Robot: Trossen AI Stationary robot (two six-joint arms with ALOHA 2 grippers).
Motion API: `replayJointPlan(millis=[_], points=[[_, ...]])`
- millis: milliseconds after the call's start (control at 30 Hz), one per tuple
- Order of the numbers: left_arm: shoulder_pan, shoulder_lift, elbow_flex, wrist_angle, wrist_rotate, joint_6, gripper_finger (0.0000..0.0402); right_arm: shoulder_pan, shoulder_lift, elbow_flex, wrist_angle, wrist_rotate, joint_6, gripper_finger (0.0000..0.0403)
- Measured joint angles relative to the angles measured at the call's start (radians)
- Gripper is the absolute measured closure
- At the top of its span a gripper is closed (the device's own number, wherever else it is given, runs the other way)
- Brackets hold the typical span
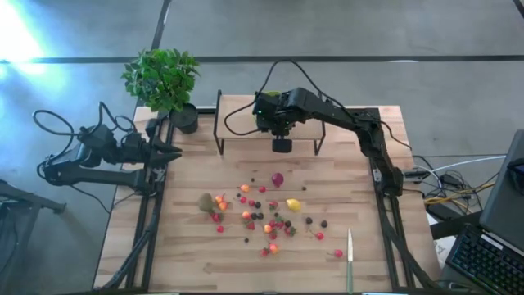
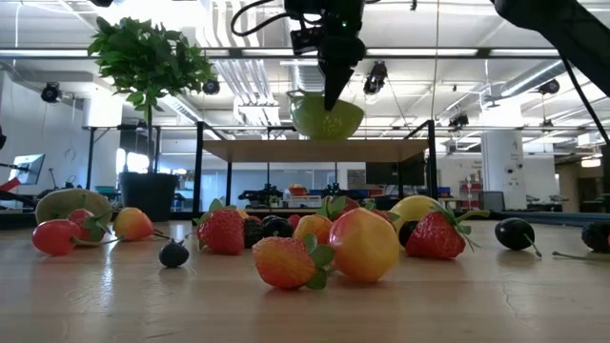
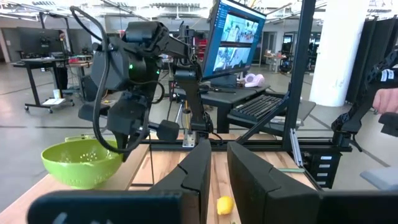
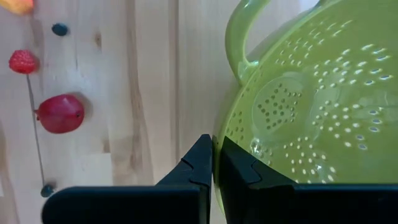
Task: Pick & Place Fruit
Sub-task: Put the green strainer bowl on the shelf
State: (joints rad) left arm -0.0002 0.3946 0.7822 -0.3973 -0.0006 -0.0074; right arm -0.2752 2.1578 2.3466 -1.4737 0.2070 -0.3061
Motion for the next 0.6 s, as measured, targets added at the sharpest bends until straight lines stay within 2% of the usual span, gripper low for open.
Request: replayJointPlan(millis=[267,600], points=[[0.0,0.0,0.0,0.0,0.0,0.0,0.0339,-0.001,0.002,0.0,-0.009,-0.005,-0.001,0.0391],[0.0,0.0,0.0,0.0,0.0,0.0,0.0339,0.0,-0.002,0.0,-0.007,-0.005,-0.008,0.0346]])
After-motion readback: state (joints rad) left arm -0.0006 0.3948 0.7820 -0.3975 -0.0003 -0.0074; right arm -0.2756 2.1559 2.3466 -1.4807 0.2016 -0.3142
